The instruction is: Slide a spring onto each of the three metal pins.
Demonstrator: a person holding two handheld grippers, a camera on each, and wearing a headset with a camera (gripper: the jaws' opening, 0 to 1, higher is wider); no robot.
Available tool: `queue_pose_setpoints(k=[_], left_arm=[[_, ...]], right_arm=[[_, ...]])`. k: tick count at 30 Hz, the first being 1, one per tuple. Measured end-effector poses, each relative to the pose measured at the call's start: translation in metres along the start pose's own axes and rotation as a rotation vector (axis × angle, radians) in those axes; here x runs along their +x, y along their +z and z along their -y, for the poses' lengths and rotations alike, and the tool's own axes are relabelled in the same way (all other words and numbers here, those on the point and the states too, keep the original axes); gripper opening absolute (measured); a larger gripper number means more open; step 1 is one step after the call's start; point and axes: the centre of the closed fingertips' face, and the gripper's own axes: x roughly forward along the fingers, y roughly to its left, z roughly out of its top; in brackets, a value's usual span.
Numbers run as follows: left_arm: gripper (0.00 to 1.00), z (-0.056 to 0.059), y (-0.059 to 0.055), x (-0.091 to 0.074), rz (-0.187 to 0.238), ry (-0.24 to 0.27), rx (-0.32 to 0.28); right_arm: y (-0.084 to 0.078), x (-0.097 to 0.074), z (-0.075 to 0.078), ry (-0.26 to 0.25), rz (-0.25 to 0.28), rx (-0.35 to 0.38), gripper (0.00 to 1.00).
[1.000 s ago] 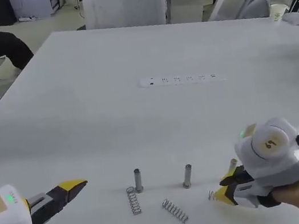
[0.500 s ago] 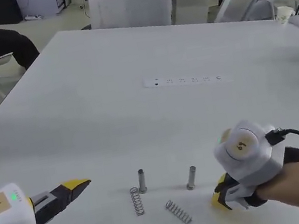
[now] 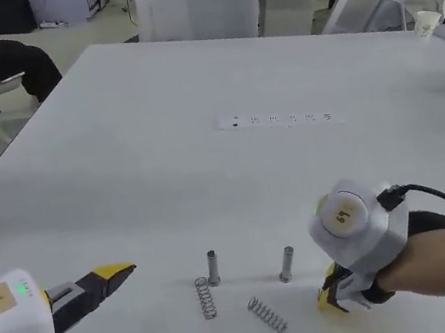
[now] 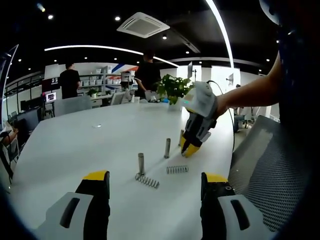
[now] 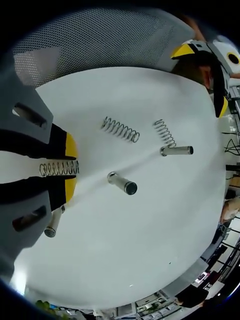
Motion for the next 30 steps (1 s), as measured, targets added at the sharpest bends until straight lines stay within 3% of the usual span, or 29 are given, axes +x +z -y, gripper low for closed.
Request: queue_pose_setpoints(k=[12,30], left_arm=[[0.71,0.0,0.001,-0.001,0.004,0.002,0.001],[0.7,-0.002,0.007,0.0,0.01,-0.003,0.019]], right_arm=[[-0.002,-0.001,-0.001,0.007,-0.006,0.028,0.08],[0.015,-0.041,-0.005,-0.035,0.2,0.126,0.08]])
